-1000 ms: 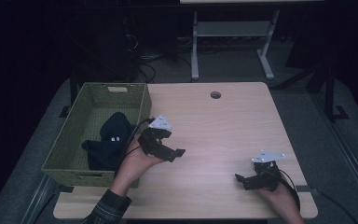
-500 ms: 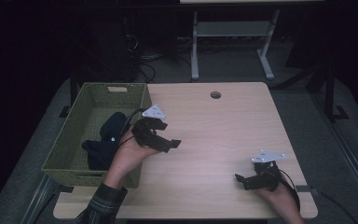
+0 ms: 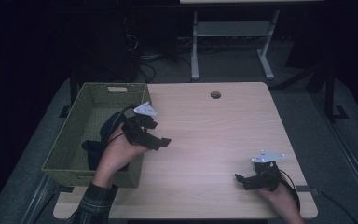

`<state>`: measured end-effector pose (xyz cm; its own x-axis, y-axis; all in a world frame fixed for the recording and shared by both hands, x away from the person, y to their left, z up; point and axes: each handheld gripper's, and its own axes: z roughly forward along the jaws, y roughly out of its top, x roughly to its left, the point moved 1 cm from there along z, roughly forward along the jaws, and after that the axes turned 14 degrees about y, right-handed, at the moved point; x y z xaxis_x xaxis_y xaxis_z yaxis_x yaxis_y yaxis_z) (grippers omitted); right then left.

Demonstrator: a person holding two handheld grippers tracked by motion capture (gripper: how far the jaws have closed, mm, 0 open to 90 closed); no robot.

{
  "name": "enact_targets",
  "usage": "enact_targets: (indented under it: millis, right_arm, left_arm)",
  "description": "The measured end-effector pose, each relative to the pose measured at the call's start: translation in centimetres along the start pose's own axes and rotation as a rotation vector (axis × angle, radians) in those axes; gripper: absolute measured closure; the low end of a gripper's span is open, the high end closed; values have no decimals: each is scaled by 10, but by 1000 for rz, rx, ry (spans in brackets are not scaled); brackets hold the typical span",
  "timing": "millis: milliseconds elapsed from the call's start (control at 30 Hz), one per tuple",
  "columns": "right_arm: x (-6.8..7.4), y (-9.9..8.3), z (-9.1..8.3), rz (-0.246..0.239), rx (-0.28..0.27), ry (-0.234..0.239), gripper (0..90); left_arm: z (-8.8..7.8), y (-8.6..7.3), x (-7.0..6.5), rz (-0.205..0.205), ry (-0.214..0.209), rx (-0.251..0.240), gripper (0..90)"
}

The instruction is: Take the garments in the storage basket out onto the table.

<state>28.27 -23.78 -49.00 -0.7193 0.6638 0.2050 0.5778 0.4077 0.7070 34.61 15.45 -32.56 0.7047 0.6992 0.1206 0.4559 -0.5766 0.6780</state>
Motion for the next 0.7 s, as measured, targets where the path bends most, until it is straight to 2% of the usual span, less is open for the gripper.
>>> enact_targets:
  millis: [267,500,700]
  right_arm:
    - [0,0,0,0,0,0,22]
    - [0,0,0,0,0,1,23]
    - [0,0,0,0,0,1,22]
  left_arm:
    - [-15,-6,14,-23,48,9,194]
    - [-24,-11,23,-34,63,14,198]
    - [-33,-18,32,-40,103,30,207]
